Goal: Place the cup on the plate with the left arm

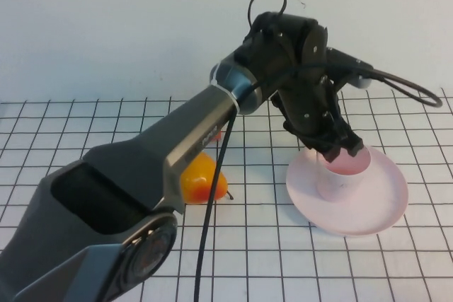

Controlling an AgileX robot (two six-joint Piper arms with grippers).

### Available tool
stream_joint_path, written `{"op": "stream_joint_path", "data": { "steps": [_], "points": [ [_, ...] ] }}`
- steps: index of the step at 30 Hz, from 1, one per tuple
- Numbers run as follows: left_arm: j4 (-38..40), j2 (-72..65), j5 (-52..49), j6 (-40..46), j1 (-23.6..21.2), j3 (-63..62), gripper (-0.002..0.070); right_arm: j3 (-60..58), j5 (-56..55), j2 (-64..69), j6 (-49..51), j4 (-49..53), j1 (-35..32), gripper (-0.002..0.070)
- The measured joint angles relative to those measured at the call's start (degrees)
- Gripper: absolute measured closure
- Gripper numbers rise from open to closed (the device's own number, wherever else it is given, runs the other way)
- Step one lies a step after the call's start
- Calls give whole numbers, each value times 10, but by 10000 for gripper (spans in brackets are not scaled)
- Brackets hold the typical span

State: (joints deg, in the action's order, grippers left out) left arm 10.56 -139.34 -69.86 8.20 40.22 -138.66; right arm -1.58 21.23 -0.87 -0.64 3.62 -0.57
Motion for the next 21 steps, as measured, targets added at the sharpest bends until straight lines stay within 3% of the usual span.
{"op": "stream_joint_path", "data": {
  "steps": [8, 13, 21],
  "points": [
    [-151, 133, -16, -1, 1, -25, 635, 0, 0, 0, 0, 0, 0, 678],
    [-247, 256, -21, -10, 1, -26, 669, 0, 0, 0, 0, 0, 0, 678],
    [-277, 445, -1, -55, 1, -12, 674, 0, 0, 0, 0, 0, 0, 678]
  ]
}}
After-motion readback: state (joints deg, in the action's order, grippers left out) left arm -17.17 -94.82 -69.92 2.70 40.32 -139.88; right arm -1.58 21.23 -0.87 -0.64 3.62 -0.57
